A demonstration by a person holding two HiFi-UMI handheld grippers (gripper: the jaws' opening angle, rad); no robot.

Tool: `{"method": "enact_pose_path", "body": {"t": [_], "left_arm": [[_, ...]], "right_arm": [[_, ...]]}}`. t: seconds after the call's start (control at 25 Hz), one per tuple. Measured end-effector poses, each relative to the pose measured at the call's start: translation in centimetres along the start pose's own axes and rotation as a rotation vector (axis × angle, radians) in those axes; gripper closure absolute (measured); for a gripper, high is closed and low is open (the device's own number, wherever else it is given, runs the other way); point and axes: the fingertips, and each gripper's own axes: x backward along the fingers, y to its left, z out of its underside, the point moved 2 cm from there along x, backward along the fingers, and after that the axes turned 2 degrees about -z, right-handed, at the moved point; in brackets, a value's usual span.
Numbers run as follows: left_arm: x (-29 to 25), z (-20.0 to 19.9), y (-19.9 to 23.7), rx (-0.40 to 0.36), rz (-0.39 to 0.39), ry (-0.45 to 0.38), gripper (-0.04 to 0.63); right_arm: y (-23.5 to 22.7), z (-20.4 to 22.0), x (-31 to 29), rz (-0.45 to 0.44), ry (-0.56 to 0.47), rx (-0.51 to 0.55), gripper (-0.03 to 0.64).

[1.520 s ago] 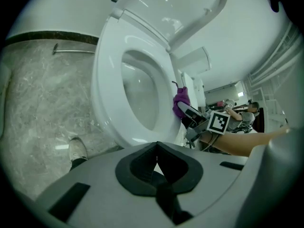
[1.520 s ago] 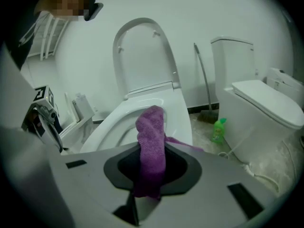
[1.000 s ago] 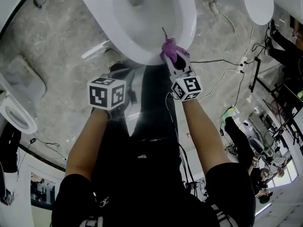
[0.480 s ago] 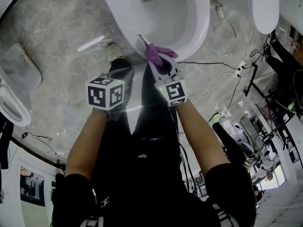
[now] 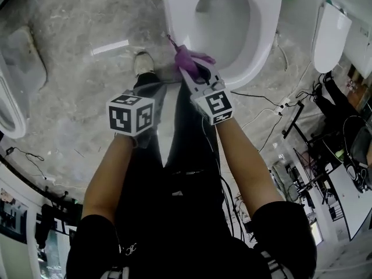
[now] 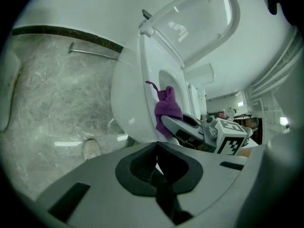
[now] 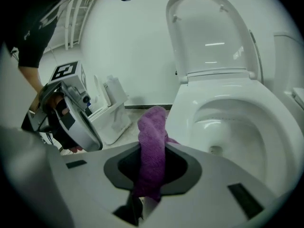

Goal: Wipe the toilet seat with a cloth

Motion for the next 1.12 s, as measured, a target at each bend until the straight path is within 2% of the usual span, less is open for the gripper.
{"method": "enact_pose_path", "body": {"t": [0.24, 0.48, 0.64, 1.0, 1.12], "left_arm": [[1.3, -0.7, 1.5, 0.085, -0.013, -0.071, 0.586], [1.9, -2.2, 0.8, 0.133, -0.01, -0.131, 0.586], [1.9, -3.7, 0.8, 0.168, -0.013, -0.17, 0.586], [1.8, -4.9, -0.4, 0.237, -0.012, -0.237, 0.586], [1.7, -5.1, -0.3, 0.261, -0.013, -0.258, 0.586]], "right_arm": [[-1.1, -2.5, -2.3, -0.096, 0.037, 0.044, 0.537], [-3.0, -5.9, -4.7, -0.133, 0.036, 0.055, 0.537], [-5.3, -9.1, -7.4, -0.129, 0.026, 0.057, 0.537], [-9.7, -17.5, -12.9, -0.099, 0.021, 0.19, 0.537], [-10.9, -19.9, -14.8, -0.091, 0.017, 0.188, 0.537]]}}
